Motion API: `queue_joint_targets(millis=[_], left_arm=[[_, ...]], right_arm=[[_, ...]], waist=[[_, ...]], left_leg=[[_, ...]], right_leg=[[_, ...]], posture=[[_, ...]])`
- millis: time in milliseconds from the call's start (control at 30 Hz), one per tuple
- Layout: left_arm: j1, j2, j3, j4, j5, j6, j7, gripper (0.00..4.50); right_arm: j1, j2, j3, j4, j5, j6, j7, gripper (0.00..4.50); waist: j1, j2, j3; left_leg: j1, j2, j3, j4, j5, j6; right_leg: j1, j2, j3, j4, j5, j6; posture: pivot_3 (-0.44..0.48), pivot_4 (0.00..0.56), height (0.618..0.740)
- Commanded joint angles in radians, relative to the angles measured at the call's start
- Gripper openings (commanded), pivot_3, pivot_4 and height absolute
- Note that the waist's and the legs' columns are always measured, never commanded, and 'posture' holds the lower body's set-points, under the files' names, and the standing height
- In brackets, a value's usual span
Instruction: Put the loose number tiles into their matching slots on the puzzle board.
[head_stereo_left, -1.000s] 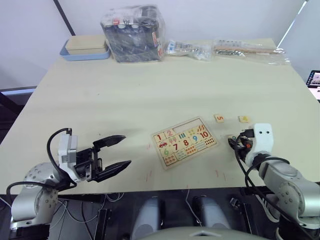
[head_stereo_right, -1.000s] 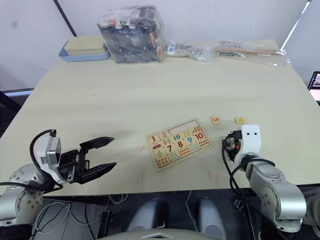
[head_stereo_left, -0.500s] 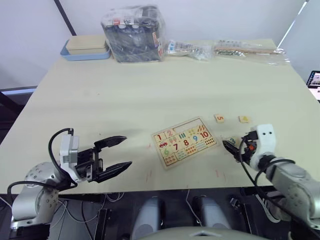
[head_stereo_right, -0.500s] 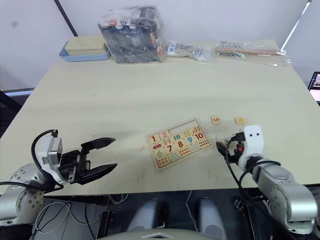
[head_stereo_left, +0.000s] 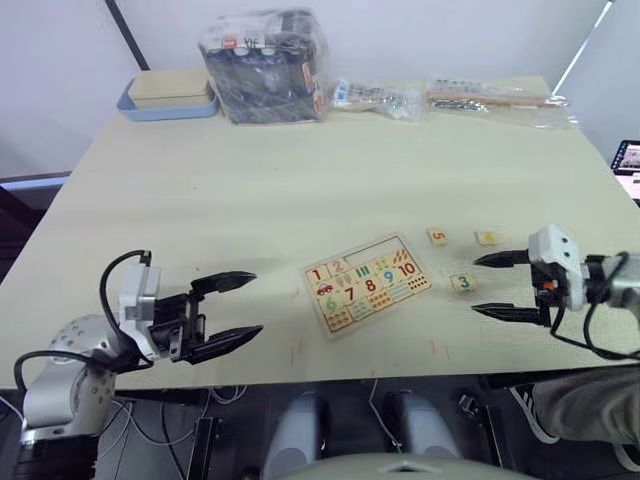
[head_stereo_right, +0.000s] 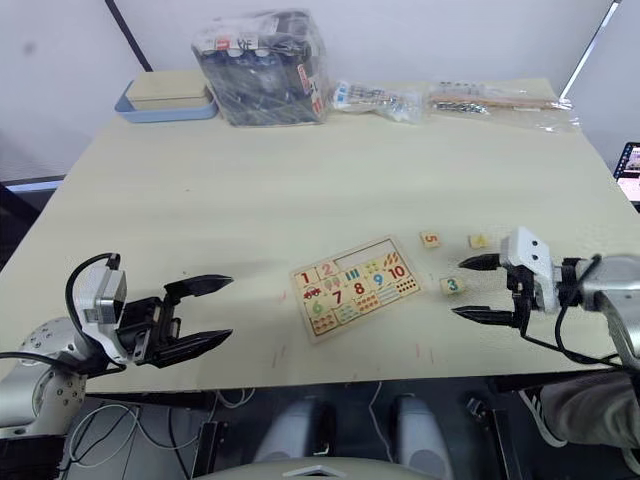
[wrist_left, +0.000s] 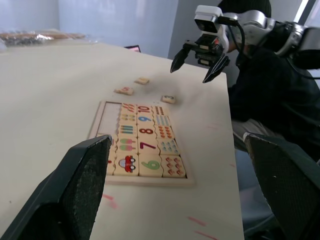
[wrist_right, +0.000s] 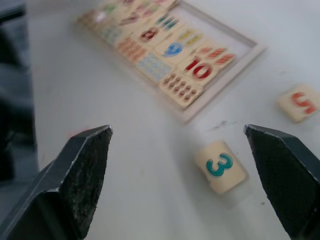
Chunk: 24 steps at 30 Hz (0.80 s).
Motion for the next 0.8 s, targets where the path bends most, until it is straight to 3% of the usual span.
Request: queue_joint_targets(millis=[33,200,467,600,800], left_arm=[[0.015,0.023,0.028,-0.029,-0.007,-0.02,-0.017,4.5],[0.028,0.03,0.04,-0.047,-0.005,-0.025,-0.009,4.5],[0.064,0.02,0.048,-0.093,-0.009,-0.019,0.034,4.5],[0.073,0.015,0.047,-0.11,-0.013,-0.02,0.055,4.5],[0.071,0.013,0.041,-0.116,-0.014,-0.019,0.075,4.5]], right_arm=[[-0.177,0.006,0.119,0.273,-0.137,-0.223,0.13,4.43],[-0.324,0.06,0.199,0.492,-0.227,-0.345,0.155,4.43],[-0.397,0.121,0.214,0.648,-0.265,-0.444,0.168,4.43],[-0.396,0.133,0.213,0.667,-0.269,-0.459,0.167,3.34],[-0.386,0.133,0.198,0.69,-0.263,-0.501,0.157,3.34]], waist=[[-0.002,0.0,0.001],[0.003,0.001,0.001],[0.0,0.001,0.001],[0.0,0.001,0.001],[-0.001,0.002,0.001]], left_leg=[[0.0,0.0,0.001,0.0,0.0,0.0],[0.001,0.0,0.001,0.0,0.0,0.0],[0.0,-0.001,0.001,0.0,0.0,0.0],[0.001,-0.001,0.0,0.0,0.0,0.0],[0.001,-0.001,0.001,0.0,0.0,-0.001]], right_leg=[[0.0,0.0,0.001,0.0,0.0,0.0],[0.0,0.0,0.001,0.0,0.0,0.0],[0.0,-0.004,0.0,0.0,0.0,0.0],[0.0,-0.008,0.0,0.001,0.001,-0.001],[0.0,-0.01,-0.001,0.001,0.001,-0.001]], posture=[[0.0,0.15,0.74],[0.0,0.15,0.74],[0.0,0.15,0.74],[0.0,0.15,0.74],[0.0,0.15,0.74]])
